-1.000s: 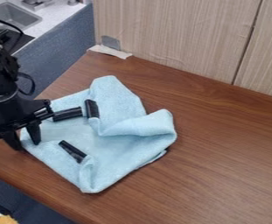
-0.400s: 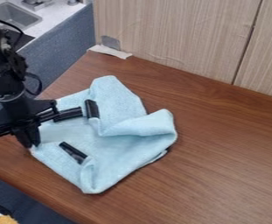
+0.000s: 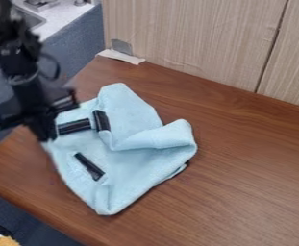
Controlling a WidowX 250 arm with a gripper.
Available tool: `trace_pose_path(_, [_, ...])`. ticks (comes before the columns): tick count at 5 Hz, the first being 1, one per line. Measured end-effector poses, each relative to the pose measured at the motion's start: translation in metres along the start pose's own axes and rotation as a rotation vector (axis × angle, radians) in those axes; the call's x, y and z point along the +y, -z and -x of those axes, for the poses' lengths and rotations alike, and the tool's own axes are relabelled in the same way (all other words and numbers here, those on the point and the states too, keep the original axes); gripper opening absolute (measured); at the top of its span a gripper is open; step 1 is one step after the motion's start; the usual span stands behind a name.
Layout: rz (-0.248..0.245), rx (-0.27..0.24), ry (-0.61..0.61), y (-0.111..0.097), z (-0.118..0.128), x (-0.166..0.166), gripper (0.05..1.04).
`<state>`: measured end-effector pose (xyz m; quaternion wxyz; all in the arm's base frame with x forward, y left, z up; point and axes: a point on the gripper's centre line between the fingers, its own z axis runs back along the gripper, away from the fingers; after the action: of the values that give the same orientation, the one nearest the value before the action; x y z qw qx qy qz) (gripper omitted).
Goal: Fold the cloth from bottom left to top right
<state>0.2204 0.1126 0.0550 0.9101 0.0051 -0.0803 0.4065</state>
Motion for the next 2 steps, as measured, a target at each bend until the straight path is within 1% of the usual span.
trace_pose_path(1, [0.047, -0.022, 0.061, -0.02, 0.003, -0.029, 0.051])
trace_pose_path(2, [0.114, -0.036, 0.165, -0.034, 0.008, -0.077, 0.051])
